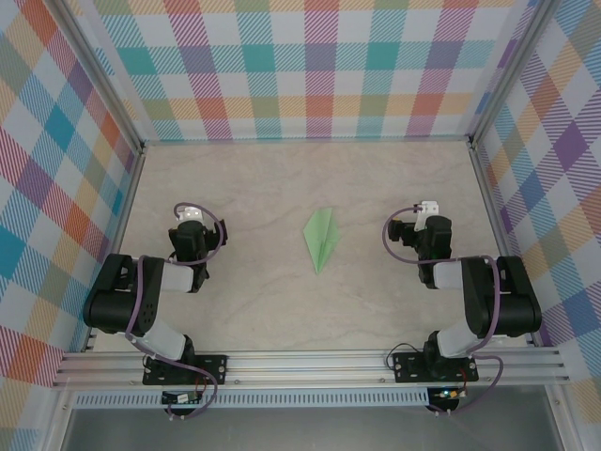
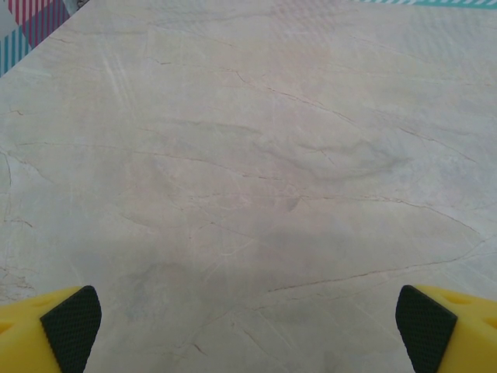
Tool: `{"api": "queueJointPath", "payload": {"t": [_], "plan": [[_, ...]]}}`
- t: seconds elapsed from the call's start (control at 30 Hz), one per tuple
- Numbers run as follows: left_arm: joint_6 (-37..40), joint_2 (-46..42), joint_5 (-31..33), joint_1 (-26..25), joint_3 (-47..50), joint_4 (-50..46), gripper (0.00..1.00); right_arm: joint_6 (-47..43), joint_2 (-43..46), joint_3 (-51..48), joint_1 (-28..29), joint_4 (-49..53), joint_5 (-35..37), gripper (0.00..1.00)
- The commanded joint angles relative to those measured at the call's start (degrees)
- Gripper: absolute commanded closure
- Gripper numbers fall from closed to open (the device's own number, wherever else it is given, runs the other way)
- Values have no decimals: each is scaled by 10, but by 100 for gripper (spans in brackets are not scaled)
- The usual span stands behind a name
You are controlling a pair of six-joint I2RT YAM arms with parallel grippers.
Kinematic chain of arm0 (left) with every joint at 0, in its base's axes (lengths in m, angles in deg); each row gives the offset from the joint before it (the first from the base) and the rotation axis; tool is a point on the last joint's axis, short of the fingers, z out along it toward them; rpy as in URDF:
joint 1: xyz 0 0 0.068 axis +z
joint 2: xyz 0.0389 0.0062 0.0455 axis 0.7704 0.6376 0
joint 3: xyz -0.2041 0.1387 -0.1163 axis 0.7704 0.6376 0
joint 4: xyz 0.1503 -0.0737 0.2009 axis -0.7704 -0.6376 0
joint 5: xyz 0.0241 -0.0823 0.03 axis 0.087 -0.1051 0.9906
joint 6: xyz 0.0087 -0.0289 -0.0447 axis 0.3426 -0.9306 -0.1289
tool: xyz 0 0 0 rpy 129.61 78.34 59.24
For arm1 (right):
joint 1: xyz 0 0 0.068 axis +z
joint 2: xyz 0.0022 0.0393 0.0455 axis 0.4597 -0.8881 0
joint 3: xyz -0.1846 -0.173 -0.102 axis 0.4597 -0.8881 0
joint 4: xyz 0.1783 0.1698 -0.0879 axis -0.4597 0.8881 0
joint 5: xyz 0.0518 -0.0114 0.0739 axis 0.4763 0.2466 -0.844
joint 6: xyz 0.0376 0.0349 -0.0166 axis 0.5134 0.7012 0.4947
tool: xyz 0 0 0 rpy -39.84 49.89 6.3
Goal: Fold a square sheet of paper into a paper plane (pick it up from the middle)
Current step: Reset both arms
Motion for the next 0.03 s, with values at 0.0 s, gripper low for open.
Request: {"api": "queueJointPath", "payload": {"t": [0.0], "plan": [[-4,-7,-7,2,-1,18,0,7,1,11,-3,-19,-14,0]]}}
